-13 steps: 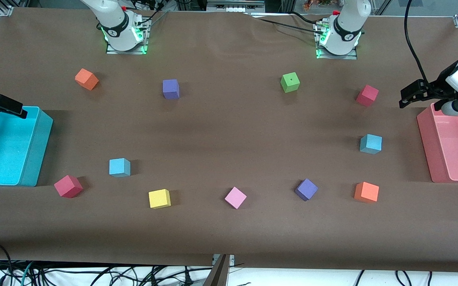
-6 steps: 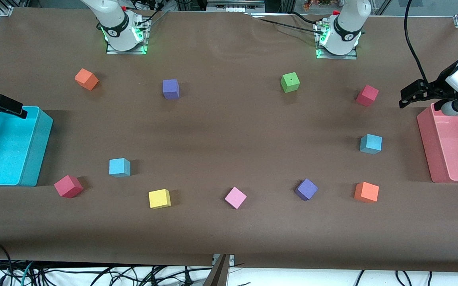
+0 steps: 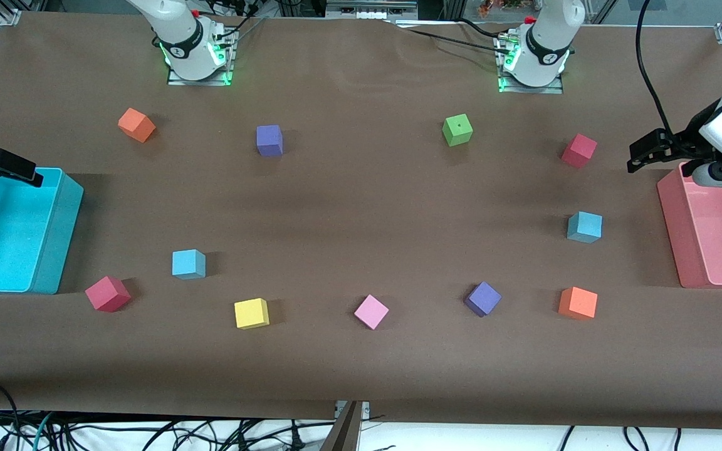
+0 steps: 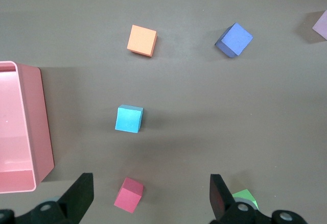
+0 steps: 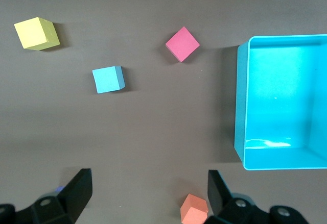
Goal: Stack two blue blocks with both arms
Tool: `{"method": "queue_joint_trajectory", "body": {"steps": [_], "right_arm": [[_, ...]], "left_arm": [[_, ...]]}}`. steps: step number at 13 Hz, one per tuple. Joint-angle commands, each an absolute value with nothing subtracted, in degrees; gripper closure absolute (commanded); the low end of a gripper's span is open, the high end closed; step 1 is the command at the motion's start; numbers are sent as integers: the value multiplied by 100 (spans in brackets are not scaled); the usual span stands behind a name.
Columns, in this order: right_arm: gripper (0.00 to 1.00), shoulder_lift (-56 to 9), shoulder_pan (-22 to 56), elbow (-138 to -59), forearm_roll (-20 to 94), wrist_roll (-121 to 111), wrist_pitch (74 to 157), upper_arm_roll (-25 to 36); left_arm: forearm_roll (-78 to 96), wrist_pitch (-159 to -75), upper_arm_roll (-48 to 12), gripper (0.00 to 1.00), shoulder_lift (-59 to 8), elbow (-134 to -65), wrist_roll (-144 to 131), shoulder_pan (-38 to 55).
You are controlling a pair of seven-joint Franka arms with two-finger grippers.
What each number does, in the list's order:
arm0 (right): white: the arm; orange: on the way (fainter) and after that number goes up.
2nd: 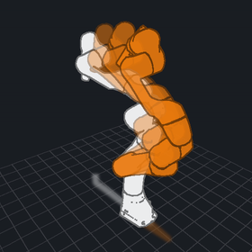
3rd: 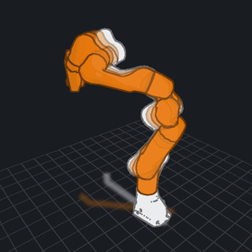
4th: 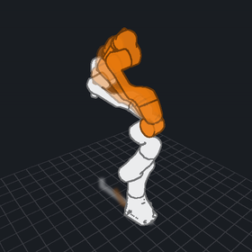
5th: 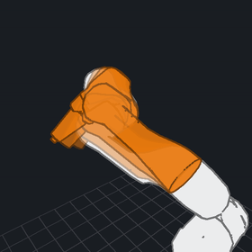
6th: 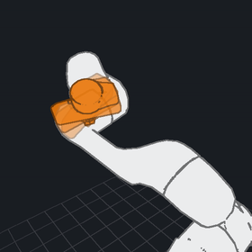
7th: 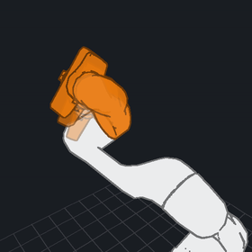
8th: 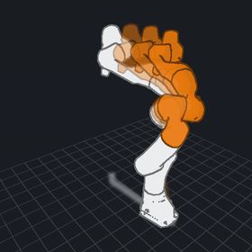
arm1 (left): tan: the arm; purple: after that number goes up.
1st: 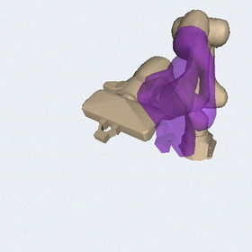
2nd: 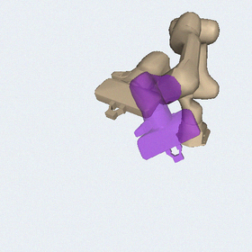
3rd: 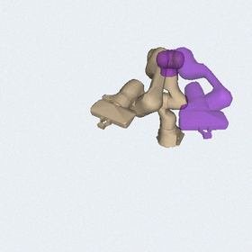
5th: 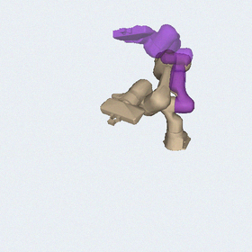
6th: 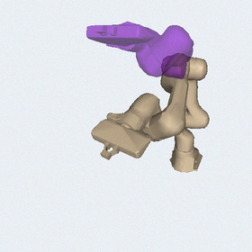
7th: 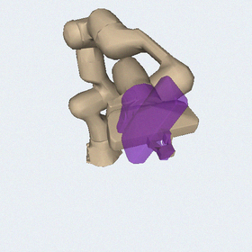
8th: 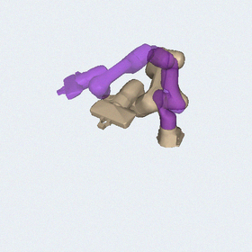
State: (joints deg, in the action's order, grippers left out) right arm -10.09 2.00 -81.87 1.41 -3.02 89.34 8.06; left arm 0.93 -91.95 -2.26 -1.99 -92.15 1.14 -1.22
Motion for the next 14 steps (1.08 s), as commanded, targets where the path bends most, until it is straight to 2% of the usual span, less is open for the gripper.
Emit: {"method": "queue_joint_trajectory", "body": {"steps": [1,9,12,14], "right_arm": [[0,-1002,141,-8183,97,-281,8938,747],[0,-1037,167,-8183,79,-264,8956,730],[0,-1221,202,-8183,176,-229,9035,703],[0,-1614,447,-8191,176,-272,9402,694]], "left_arm": [[176,-9088,-220,0,-290,-9018,70,-114],[176,-9097,-220,0,-290,-9018,70,-114],[176,-9097,-220,0,-290,-9018,70,-114],[176,-9088,-220,0,-290,-9018,70,-114]]}}
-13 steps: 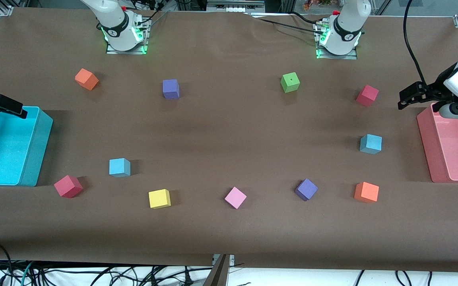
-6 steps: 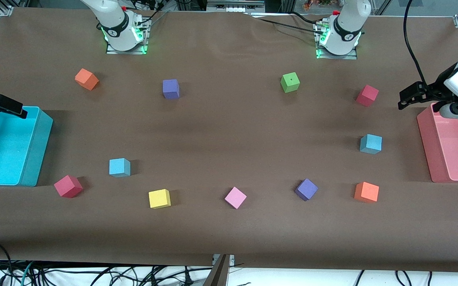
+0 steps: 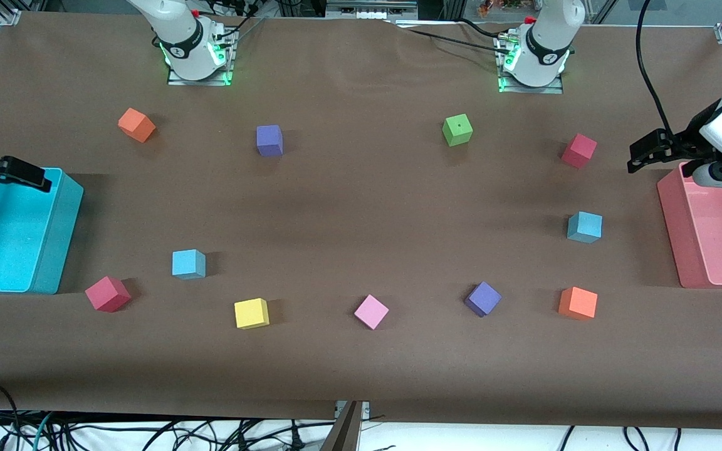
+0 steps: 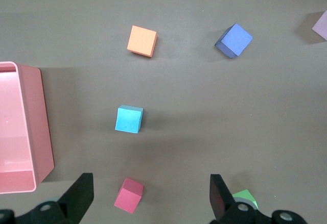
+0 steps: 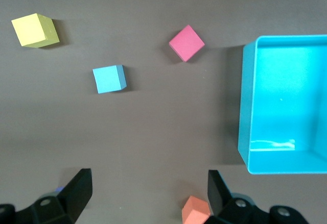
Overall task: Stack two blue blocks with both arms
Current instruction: 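Reach the right gripper down and grasp the cyan cube beside the red cube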
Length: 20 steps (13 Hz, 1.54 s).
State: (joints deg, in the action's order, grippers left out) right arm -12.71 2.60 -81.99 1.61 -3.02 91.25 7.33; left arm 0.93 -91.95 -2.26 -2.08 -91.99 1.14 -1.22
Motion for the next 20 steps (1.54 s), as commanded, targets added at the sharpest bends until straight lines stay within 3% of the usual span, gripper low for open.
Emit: {"method": "queue_joint_trajectory", "body": {"steps": [1,12,20], "right_arm": [[0,-1852,605,-8183,167,-281,9474,694],[0,-3549,1081,-8218,668,-281,11081,554],[0,-4104,1099,-8726,659,-360,12312,536]], "left_arm": [[176,-9088,-220,0,-290,-9018,70,-114],[176,-9088,-237,0,-290,-9018,70,-114],[167,-9088,-255,0,-299,-9018,70,-114]]}}
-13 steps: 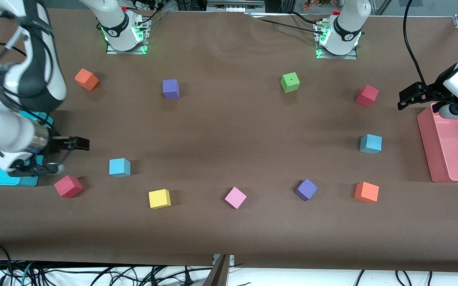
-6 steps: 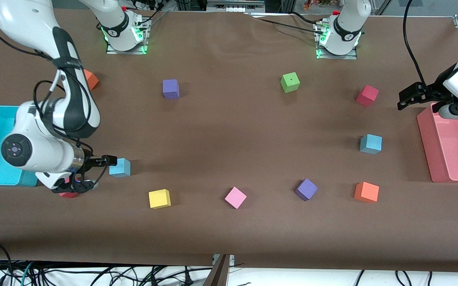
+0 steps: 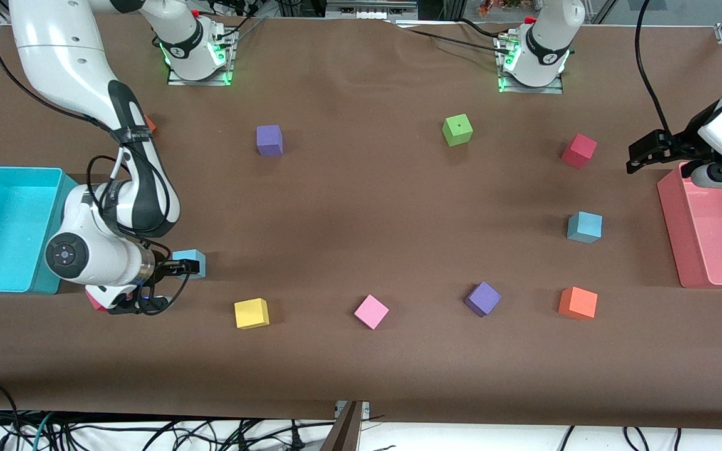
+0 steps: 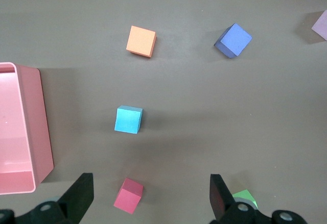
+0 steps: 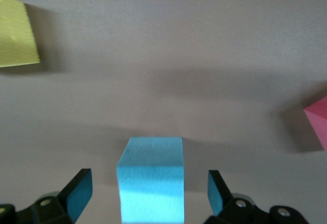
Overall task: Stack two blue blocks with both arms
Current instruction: 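Reach the right gripper down and grasp the cyan cube beside the red cube, then lift the cyan cube with the right gripper and set it mid-table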
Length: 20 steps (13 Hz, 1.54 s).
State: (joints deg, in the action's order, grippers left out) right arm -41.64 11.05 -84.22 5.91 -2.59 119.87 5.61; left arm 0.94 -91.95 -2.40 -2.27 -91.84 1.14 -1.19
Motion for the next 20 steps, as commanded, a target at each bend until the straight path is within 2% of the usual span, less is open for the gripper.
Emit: {"method": "queue_joint_trajectory", "body": {"steps": [1,4,5,6,9,10,13,17,20], "right_arm": [[0,-4139,1099,-8771,668,-447,12427,536],[1,-4236,1125,-8824,677,-492,12542,536],[10,-4236,1160,-8868,677,-492,12542,536],[28,-4236,1178,-8894,677,-483,12525,536],[72,-4219,1195,-8903,677,-431,12437,536],[77,-4201,1195,-8886,668,-431,12341,536],[77,-3921,1300,-8729,650,-448,12052,519],[75,-3867,1932,-7518,659,208,10655,519],[75,-3955,2687,-7269,659,1463,10713,519]], "left_arm": [[167,-9088,-255,0,-308,-9018,70,-106],[176,-9097,-255,0,-308,-9018,70,-105],[176,-9097,-255,0,-308,-9018,70,-105],[176,-9097,-255,0,-308,-9018,70,-105],[176,-9097,-255,0,-308,-9018,70,-97],[176,-9088,-255,0,-308,-9018,70,-97],[176,-9097,-255,0,-308,-9018,70,-97],[176,-9097,-255,0,-308,-9018,70,-97],[176,-9097,-255,0,-308,-9018,70,-97]]}}
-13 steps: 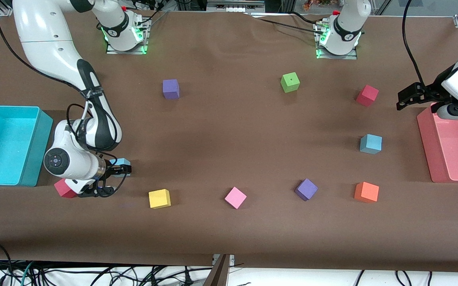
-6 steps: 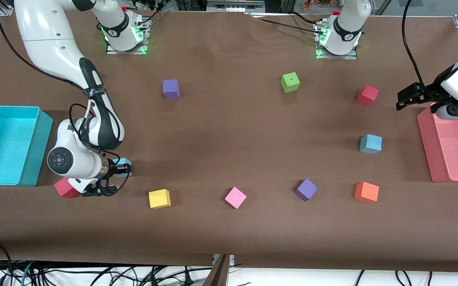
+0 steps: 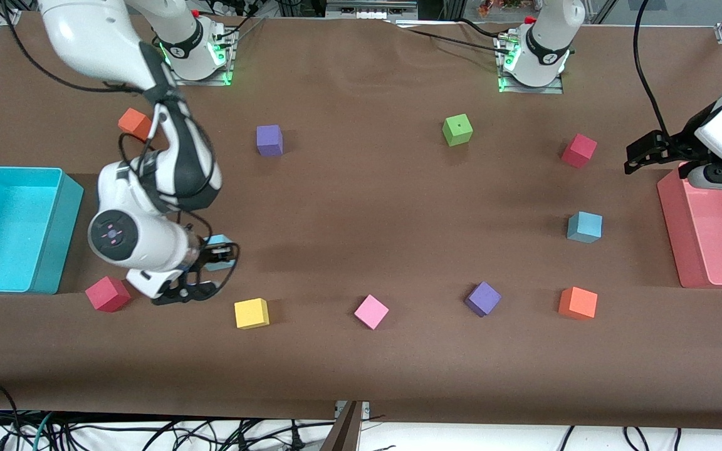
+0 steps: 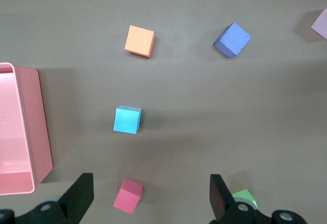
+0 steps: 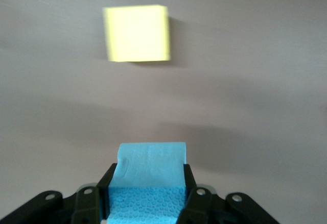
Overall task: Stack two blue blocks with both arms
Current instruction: 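Lift the cyan cube with the right gripper and set it mid-table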
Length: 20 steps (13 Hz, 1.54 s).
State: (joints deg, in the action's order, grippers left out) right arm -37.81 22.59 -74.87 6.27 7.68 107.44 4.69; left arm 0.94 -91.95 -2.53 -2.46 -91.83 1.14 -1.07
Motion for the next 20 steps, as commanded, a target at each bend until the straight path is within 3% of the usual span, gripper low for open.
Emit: {"method": "queue_joint_trajectory", "body": {"steps": [1,7,11,18,19,20], "right_arm": [[75,-4059,2950,-7182,659,1964,10862,519],[75,-4631,4261,-7128,668,4093,12013,449],[74,-4912,4376,-7128,668,4763,12453,62],[71,-5299,4825,-7128,668,4825,12761,62],[55,-5300,4843,-7128,668,4825,12762,62],[1,-5300,4843,-7137,659,4816,12762,62]], "left_arm": [[176,-9097,-255,0,-308,-9018,70,-97],[176,-9097,-255,0,-308,-9018,70,-97],[176,-9097,-255,0,-308,-9018,70,-97],[176,-9088,-255,0,-308,-9018,70,-97],[176,-9088,-255,0,-308,-9018,70,-97],[167,-9088,-255,0,-308,-9018,70,-97]]}}
